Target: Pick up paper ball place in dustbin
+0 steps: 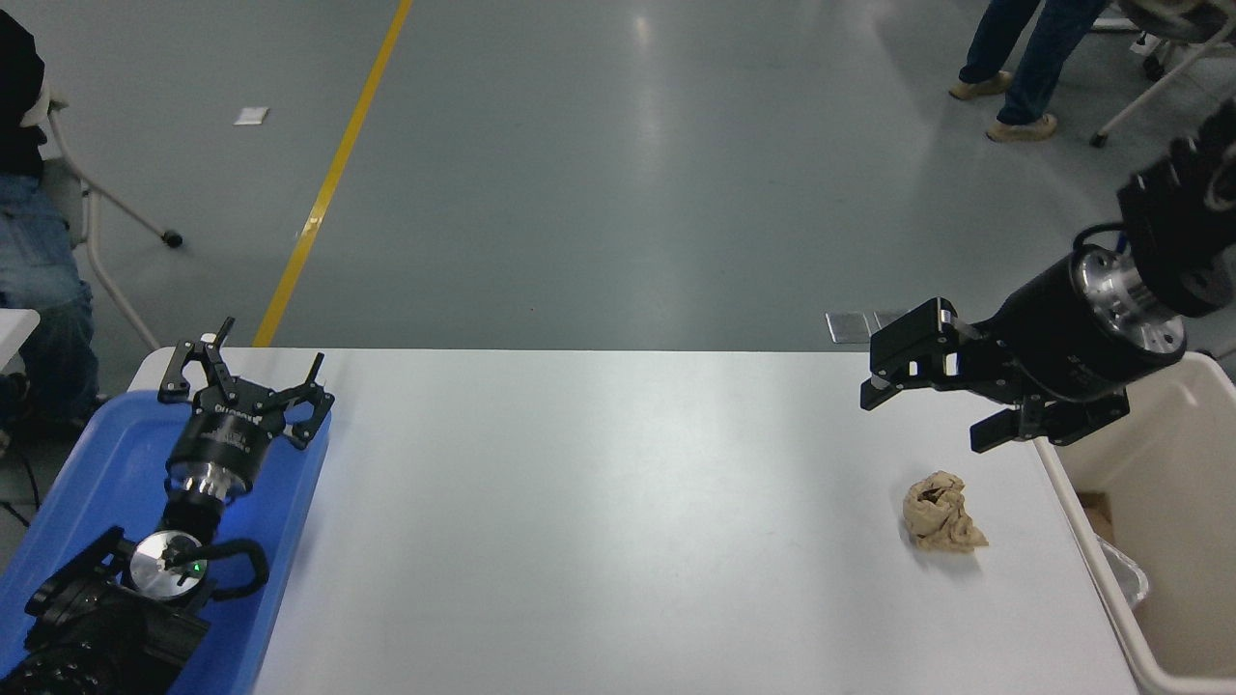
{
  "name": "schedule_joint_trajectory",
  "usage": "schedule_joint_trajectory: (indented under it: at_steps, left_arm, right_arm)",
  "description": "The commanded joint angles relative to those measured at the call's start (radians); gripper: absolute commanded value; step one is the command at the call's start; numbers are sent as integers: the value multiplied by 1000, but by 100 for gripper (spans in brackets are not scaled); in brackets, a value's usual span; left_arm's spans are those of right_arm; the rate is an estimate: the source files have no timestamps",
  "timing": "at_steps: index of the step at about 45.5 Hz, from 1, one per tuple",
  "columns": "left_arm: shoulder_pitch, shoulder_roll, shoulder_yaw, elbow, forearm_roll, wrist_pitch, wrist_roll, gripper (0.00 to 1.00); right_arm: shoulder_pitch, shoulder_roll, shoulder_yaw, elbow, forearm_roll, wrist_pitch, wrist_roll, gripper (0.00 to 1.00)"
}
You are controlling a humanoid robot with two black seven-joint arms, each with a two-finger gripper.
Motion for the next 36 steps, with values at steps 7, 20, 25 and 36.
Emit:
schedule_joint_trajectory:
  at_steps: [7,20,25,36]
  left_arm:
    - [0,0,0,0,0,0,0,99]
    - [0,0,0,0,0,0,0,99]
    - [0,0,0,0,0,0,0,99]
    - [0,0,0,0,0,0,0,99]
  right_arm:
    - [-498,-69,80,-199,13,-323,1,100]
    - [-828,-53,292,-436,22,-454,1,100]
    - [-929,-32,387,-521,21,-471,0,100]
    - [-1021,39,420,-614,21,-508,0,100]
